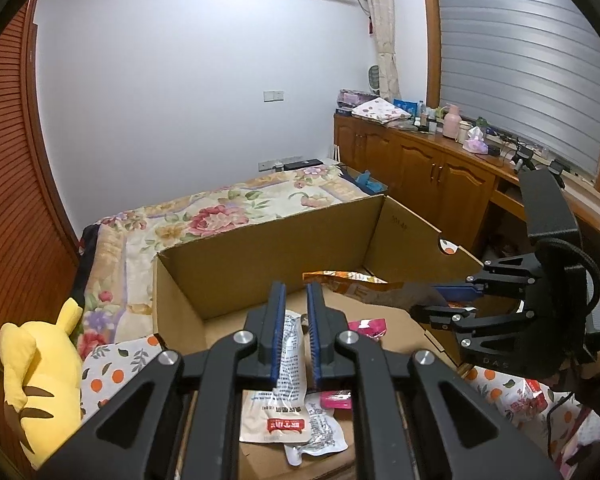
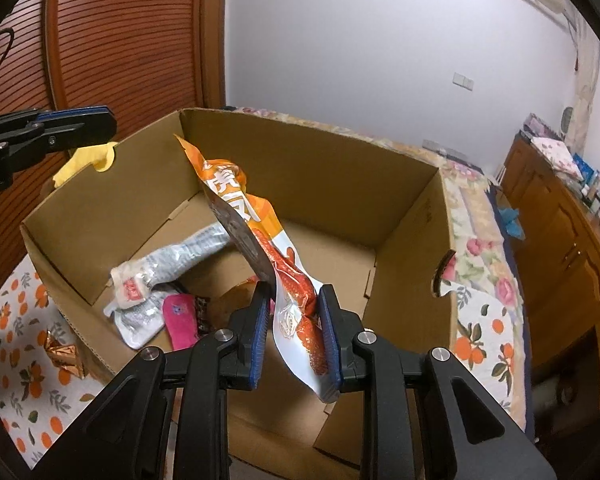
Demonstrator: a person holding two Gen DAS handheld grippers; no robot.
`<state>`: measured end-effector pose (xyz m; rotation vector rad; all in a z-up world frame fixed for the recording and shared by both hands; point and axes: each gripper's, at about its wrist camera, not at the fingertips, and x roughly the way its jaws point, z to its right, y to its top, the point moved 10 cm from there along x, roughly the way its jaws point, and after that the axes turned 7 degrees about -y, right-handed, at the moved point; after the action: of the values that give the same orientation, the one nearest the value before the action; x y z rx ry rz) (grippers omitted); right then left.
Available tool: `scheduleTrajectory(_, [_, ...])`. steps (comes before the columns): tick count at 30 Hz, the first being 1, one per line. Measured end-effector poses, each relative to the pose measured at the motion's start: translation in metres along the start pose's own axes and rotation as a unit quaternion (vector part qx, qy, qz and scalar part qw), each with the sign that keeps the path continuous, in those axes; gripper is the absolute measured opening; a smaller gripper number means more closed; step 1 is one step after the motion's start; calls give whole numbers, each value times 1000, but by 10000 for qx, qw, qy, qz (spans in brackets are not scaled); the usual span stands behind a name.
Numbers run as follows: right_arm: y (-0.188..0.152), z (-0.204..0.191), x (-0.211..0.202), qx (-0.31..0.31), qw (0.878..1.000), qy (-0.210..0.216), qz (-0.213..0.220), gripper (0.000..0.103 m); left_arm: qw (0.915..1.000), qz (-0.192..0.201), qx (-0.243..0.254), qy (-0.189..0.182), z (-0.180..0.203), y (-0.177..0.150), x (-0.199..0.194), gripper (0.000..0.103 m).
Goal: Organize snacks
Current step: 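Open both grippers to release the bags and pull back from the box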
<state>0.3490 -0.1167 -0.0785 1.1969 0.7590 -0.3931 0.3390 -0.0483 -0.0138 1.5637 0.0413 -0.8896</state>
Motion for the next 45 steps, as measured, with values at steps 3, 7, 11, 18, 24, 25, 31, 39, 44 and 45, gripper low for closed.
scheduleTrajectory(3, [0,-3,2,31,10000,39,-49,24,10000,11,-9,-45,-1,-1,-1,8])
scheduleTrajectory(7, [4,-3,3,66,10000,5,-22,25,9999,19,-10,-119,-2,0,-4,9])
scheduleTrajectory(11, [7,-7,-3,228,9997,105,46,26,9998,63,-50,-169,-6,1,-9,18])
scheduleTrajectory(18, [6,-13,-27,279,9992,160,256,26,9996,246,-106,-73,-9,3,-28,32])
scheduleTrajectory(24, [-6,-15,-66,387,9979,115,513,28,9992,395,70,64,0,-8,-56,48])
scheduleTrajectory(25, [-11,-16,-75,392,9976,95,564,30,9992,406,53,41,3,-12,-61,49])
scheduleTrajectory(31, [-33,-15,-111,497,9960,68,741,47,9988,467,32,-138,12,-27,-84,74])
scheduleTrajectory(39, [-79,-10,-119,660,9958,-15,630,54,9996,204,59,-180,17,-77,-92,75])
scheduleTrajectory(44, [-121,-3,-106,658,9972,-175,323,54,9997,-94,83,-213,24,-115,-81,75])
scheduleTrajectory(45, [-128,-1,-102,670,9973,-174,248,54,9997,-146,66,-207,24,-123,-78,75])
